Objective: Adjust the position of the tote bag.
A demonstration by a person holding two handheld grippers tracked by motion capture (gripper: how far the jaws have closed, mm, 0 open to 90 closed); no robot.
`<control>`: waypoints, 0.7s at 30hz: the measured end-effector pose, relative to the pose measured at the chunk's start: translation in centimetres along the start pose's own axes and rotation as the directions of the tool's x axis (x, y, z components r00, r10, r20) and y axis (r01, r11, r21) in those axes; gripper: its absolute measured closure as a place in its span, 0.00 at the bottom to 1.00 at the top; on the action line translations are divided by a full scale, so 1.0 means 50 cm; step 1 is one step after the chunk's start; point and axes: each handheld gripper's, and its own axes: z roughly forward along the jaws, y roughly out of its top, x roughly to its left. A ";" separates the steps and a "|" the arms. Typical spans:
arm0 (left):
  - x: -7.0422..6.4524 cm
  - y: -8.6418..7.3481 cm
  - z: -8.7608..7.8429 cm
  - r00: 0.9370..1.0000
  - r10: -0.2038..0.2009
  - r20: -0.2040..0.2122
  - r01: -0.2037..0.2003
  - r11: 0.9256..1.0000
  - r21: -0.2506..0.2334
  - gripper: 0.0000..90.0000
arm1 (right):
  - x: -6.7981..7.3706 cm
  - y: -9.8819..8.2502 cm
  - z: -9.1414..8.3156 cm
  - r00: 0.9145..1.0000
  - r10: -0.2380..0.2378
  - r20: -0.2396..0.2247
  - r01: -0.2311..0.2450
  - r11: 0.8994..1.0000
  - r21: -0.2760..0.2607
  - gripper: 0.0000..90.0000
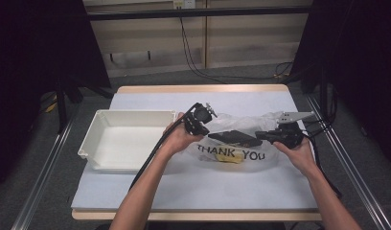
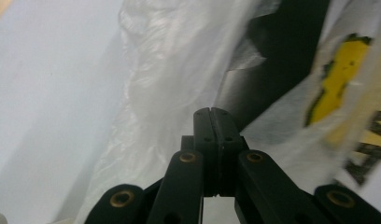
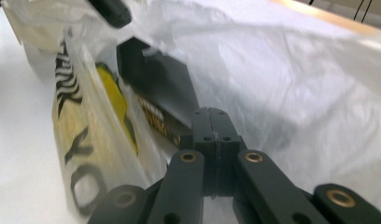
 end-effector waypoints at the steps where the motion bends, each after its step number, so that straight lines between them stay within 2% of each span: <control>1: -0.008 -0.001 0.000 1.000 0.008 0.004 -0.008 1.000 -0.012 1.00 | 0.000 0.005 0.005 1.000 -0.010 0.003 0.010 1.000 0.004 1.00; 4: -0.031 -0.011 0.013 1.000 0.016 0.016 -0.016 1.000 -0.007 1.00 | -0.002 0.014 0.026 1.000 -0.008 -0.008 0.008 1.000 0.015 1.00; 5: -0.038 -0.016 0.017 1.000 0.019 0.007 -0.019 1.000 -0.004 1.00 | -0.002 0.014 0.026 1.000 -0.008 -0.008 0.008 1.000 0.015 1.00; 6: -0.045 -0.021 0.015 1.000 0.024 -0.005 -0.024 1.000 -0.006 1.00 | -0.003 0.015 0.030 1.000 -0.006 -0.009 0.006 1.000 0.015 1.00; 8: -0.057 -0.030 0.012 0.999 0.035 0.007 -0.034 0.999 -0.019 1.00 | -0.003 0.018 0.039 1.000 -0.007 -0.012 0.007 1.000 0.013 1.00; 10: -0.064 -0.039 0.009 0.999 0.038 -0.007 -0.038 0.999 -0.021 1.00 | -0.004 0.022 0.048 1.000 -0.013 -0.016 0.013 1.000 0.025 1.00; 12: -0.069 -0.047 0.009 0.999 0.034 0.011 -0.033 0.999 -0.032 1.00 | -0.005 0.025 0.057 1.000 -0.016 -0.020 0.016 0.999 0.033 1.00; 15: -0.073 -0.057 0.010 0.999 0.020 0.029 -0.019 0.999 -0.048 1.00 | -0.011 0.025 0.066 1.000 -0.015 -0.008 0.016 0.999 0.052 1.00; 17: -0.083 -0.062 0.011 1.000 0.019 0.019 -0.018 0.999 -0.050 1.00 | -0.016 0.024 0.069 1.000 -0.011 -0.001 0.011 0.999 0.053 1.00; 18: -0.085 -0.065 0.012 0.999 0.041 0.025 -0.040 0.999 -0.036 1.00 | -0.018 0.024 0.069 1.000 -0.004 0.003 0.004 0.999 0.050 1.00; 19: -0.090 -0.068 0.015 0.999 0.039 0.019 -0.038 0.999 -0.036 1.00 | -0.021 0.026 0.069 1.000 -0.006 0.016 0.005 0.999 0.050 1.00; 21: -0.095 -0.075 0.022 0.998 0.052 0.034 -0.051 0.998 -0.028 1.00 | -0.029 0.028 0.072 0.999 -0.007 0.035 0.005 0.998 0.056 1.00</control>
